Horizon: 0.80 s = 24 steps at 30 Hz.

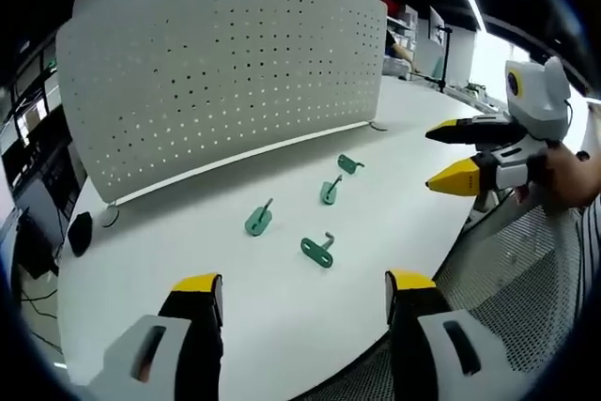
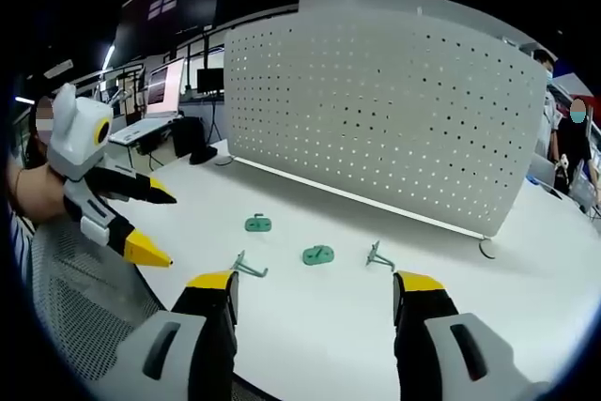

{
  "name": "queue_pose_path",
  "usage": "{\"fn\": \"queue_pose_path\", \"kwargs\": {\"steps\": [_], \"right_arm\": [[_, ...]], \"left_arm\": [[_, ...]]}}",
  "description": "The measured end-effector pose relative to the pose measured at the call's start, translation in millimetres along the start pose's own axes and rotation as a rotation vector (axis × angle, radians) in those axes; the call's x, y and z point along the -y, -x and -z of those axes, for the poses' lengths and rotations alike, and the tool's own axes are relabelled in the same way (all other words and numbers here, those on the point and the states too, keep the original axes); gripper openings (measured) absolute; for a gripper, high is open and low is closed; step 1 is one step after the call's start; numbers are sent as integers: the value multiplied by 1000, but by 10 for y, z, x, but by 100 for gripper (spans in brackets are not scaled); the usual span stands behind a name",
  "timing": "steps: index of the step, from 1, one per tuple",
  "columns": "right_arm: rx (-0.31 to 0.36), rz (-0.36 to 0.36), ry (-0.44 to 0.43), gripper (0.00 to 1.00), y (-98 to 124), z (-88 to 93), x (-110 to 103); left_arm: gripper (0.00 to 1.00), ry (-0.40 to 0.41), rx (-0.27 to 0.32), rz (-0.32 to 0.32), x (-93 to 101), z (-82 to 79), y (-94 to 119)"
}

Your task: Insert the hook assembly into the mounting plate slot until the hook locks in place.

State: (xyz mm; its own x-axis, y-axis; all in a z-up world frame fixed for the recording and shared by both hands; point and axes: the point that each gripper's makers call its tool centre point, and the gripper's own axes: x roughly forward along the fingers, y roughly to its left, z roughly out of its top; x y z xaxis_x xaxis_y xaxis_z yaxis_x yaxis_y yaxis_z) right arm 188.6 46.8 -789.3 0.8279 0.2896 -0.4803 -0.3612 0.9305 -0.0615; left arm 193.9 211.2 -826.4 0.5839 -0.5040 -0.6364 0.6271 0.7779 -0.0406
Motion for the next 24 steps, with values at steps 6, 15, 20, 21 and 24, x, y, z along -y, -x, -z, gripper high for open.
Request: {"fn": "queue_pose_path", "kwargs": {"steps": [6, 15, 20, 21, 24], "right_arm": [[17, 14, 3, 61, 24, -33, 28], [10, 19, 5, 60, 21, -19, 43], [-1, 17, 7, 59, 12, 3, 45], [-2, 16, 7, 59, 10, 6, 42], [-6, 16, 8, 58, 7, 12, 43]], "left_arm": [[64, 2, -25, 44, 93, 26, -135], [56, 67, -66, 91, 223, 121, -359], [51, 75, -70, 84, 248, 83, -464], [50, 75, -75, 80, 243, 80, -492], [45, 109, -82, 72, 216, 84, -562]]}}
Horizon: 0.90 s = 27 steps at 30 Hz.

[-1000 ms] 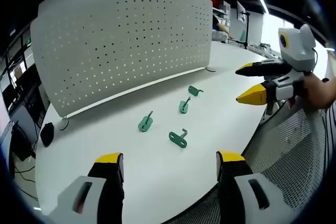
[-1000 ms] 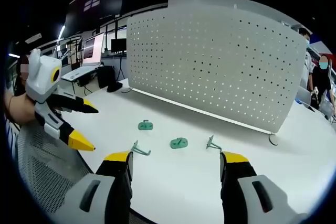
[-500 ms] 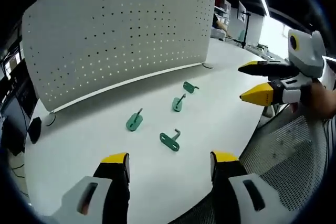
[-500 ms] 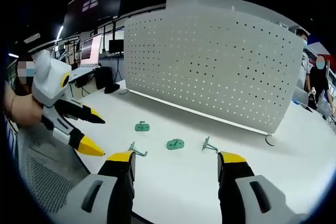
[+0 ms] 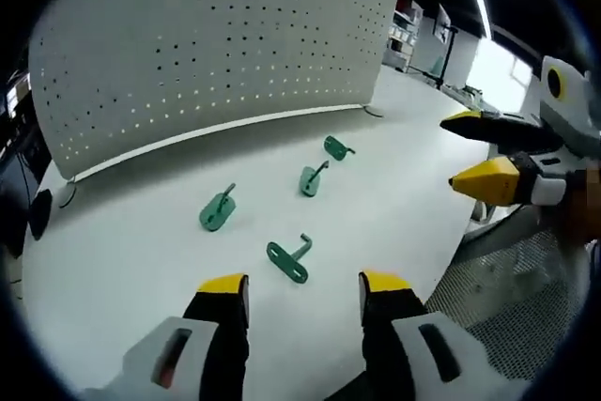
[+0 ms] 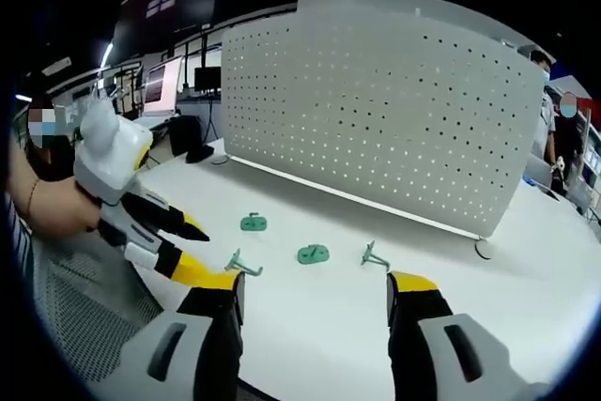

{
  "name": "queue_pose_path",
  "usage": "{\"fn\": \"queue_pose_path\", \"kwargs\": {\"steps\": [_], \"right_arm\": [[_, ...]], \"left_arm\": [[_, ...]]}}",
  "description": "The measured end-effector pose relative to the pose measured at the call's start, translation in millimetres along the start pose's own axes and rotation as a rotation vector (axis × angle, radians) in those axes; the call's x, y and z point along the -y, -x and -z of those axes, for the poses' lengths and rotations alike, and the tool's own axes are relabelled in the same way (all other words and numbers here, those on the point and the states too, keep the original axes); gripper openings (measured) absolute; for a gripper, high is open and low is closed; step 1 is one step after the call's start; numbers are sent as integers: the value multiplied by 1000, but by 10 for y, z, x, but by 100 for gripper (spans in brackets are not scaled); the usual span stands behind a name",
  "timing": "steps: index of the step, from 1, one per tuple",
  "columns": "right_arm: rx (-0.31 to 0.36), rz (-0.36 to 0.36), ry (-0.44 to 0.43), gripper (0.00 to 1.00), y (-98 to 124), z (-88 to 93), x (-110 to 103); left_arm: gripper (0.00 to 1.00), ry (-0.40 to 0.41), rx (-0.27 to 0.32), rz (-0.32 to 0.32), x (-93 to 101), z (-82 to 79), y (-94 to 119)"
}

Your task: Insert the hook assembly into the mounting plate slot until the hook locks in place.

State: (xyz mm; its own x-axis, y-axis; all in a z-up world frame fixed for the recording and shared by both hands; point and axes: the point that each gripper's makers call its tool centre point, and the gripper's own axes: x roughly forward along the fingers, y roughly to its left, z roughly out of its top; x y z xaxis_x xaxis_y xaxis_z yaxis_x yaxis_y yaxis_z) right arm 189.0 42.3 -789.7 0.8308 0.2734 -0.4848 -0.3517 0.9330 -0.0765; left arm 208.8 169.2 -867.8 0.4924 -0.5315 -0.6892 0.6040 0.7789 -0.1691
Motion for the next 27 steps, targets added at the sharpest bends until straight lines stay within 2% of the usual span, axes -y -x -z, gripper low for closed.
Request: {"fn": "queue_pose_path", "kwargs": {"steps": [7, 12, 20, 27], "right_arm": [[-10, 2, -1, 58, -11, 21, 8], [-16, 0, 1, 57, -17, 34, 6], [-33, -5, 3, 57, -32, 66, -3], [-52, -15, 6, 57, -54, 98, -29]], "left_arm": [[36, 19, -27, -8, -5, 22, -139], [36, 65, -50, 9, -21, 77, -226], [31, 84, -61, 12, -17, 88, -308], [23, 83, -66, 7, -44, 108, -353]]}}
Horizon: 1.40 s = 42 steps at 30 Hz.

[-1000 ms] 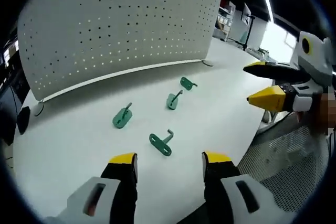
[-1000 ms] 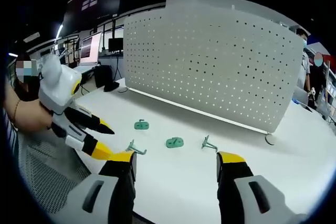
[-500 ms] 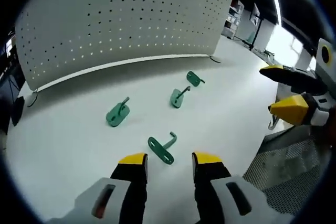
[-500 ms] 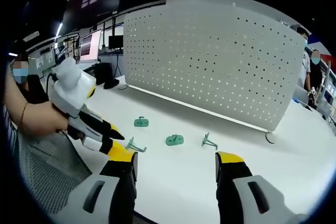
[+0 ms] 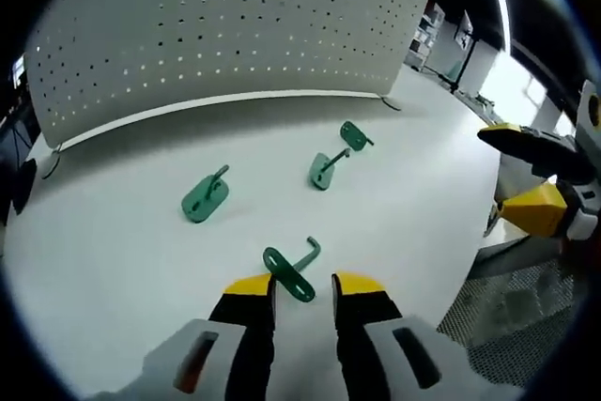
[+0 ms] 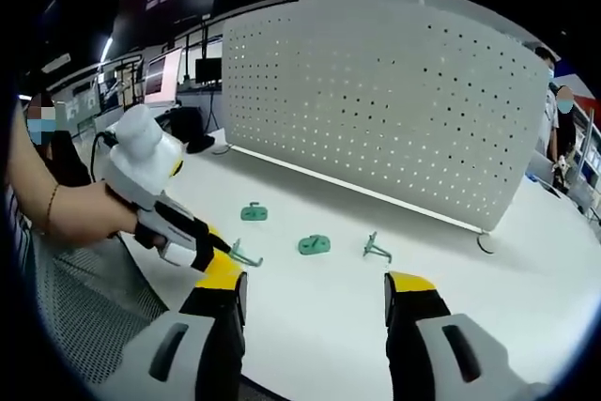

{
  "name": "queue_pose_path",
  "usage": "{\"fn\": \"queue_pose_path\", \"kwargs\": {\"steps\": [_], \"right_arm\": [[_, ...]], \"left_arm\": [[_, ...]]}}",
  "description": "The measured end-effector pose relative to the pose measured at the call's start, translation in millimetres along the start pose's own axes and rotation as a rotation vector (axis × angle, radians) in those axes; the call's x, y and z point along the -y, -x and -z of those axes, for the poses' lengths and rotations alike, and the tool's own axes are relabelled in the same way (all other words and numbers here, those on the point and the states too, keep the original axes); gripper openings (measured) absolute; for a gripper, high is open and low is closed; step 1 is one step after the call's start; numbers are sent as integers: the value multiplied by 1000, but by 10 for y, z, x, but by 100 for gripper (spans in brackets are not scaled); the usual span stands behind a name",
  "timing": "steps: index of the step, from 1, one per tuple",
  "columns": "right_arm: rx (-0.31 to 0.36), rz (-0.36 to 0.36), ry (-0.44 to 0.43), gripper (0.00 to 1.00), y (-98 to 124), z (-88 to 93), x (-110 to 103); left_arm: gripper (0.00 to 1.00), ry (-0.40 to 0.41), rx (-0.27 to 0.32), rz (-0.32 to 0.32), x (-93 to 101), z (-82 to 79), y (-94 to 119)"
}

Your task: Insert the hook assembly into the mounting plate slot until the hook locks in place.

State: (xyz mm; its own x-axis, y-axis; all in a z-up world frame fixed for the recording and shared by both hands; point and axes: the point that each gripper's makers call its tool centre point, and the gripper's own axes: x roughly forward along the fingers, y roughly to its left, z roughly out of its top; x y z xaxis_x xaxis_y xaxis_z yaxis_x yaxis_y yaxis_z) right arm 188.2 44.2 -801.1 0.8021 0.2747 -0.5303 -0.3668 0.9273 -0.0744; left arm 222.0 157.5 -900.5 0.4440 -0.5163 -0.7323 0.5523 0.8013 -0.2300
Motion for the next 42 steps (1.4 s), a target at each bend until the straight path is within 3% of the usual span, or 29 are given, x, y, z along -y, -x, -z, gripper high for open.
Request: {"fn": "queue_pose_path", "kwargs": {"steps": [4, 9, 22, 25, 27, 29, 34, 37, 42], "right_arm": [[-8, -3, 4, 56, -3, 16, -4], [-9, -3, 3, 56, -2, 18, -2], [-3, 0, 10, 57, 4, 10, 8], [-4, 0, 9, 57, 4, 11, 12], [9, 6, 20, 54, 9, -14, 37], [44, 58, 25, 53, 47, -72, 149], [39, 50, 11, 53, 35, -67, 144], [51, 52, 19, 53, 56, -95, 147], [60, 52, 11, 53, 59, -111, 146]], "left_arm": [[18, 8, 1, -17, -36, -4, 2], [8, -63, -8, -31, -86, -30, -22], [3, -137, -37, -36, -125, -86, -78], [3, -171, -48, -66, -176, -88, -60], [3, -141, 40, -111, -264, -266, 14], [2, -115, 77, -117, -314, -386, 73], [2, -101, 119, -117, -449, -670, 195], [1, 1, 187, -95, -493, -892, 313], [1, -46, 211, -87, -501, -1100, 463]]}}
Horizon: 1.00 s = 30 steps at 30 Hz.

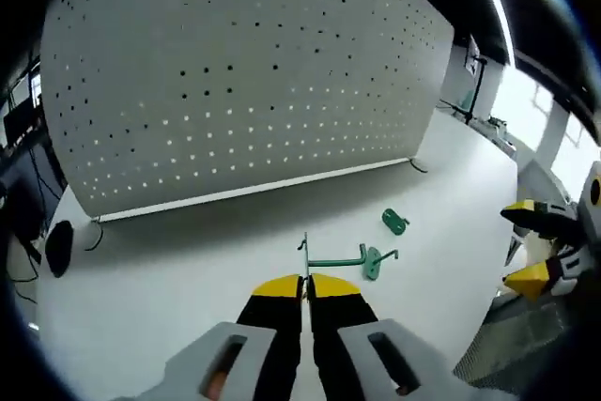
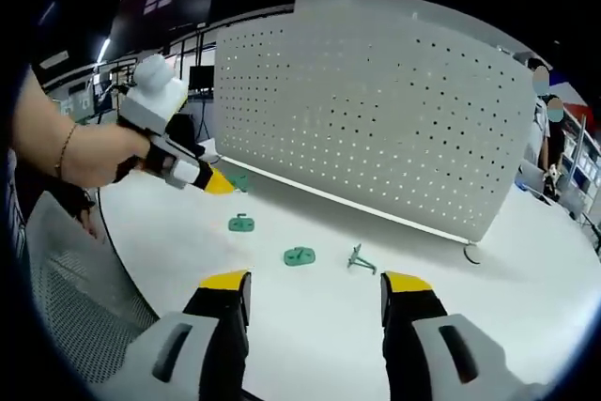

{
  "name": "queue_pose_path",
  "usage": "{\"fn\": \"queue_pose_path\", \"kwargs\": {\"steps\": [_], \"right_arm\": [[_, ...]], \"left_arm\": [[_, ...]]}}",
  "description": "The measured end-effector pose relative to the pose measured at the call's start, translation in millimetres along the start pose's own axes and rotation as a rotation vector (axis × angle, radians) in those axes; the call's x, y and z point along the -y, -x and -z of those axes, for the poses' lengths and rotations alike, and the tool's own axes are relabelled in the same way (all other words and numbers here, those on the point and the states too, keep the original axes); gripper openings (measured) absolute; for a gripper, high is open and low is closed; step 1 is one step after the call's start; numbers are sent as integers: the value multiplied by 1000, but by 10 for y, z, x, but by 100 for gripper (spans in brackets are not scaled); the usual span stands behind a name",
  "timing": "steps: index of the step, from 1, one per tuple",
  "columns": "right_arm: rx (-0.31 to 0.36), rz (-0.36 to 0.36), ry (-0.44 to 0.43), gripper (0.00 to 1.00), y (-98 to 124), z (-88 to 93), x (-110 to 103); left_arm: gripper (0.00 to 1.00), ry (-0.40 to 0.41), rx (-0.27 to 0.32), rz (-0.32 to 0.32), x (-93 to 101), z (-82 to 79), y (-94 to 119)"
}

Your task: Insert the hook assembly into the mounting plate slot until the hook locks in place.

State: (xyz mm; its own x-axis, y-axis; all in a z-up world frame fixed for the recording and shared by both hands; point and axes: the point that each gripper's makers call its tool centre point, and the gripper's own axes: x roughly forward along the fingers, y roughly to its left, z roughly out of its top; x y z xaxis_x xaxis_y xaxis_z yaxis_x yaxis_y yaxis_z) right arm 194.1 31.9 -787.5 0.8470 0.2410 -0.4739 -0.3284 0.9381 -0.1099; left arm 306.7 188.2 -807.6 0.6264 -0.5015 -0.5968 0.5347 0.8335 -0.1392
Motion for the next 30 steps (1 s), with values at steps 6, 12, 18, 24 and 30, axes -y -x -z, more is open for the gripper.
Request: {"fn": "queue_pose_path", "kwargs": {"steps": [6, 12, 18, 24, 30], "right_arm": [[-22, -26, 19, 53, -11, 38, -57], [-20, -44, 32, 53, -9, 19, -100], [-36, -89, 0, 46, -37, 31, -163], [-82, -85, -10, 46, -66, 109, -132], [-58, -110, -177, 43, -60, -26, -159]], "left_arm": [[1, 5, 6, 36, 106, -115, 131], [1, 52, 22, 83, 163, -250, 334], [1, 62, 56, 102, 207, -412, 541], [1, 103, 110, 118, 270, -532, 699], [1, 96, 132, 155, 427, -554, 775]]}}
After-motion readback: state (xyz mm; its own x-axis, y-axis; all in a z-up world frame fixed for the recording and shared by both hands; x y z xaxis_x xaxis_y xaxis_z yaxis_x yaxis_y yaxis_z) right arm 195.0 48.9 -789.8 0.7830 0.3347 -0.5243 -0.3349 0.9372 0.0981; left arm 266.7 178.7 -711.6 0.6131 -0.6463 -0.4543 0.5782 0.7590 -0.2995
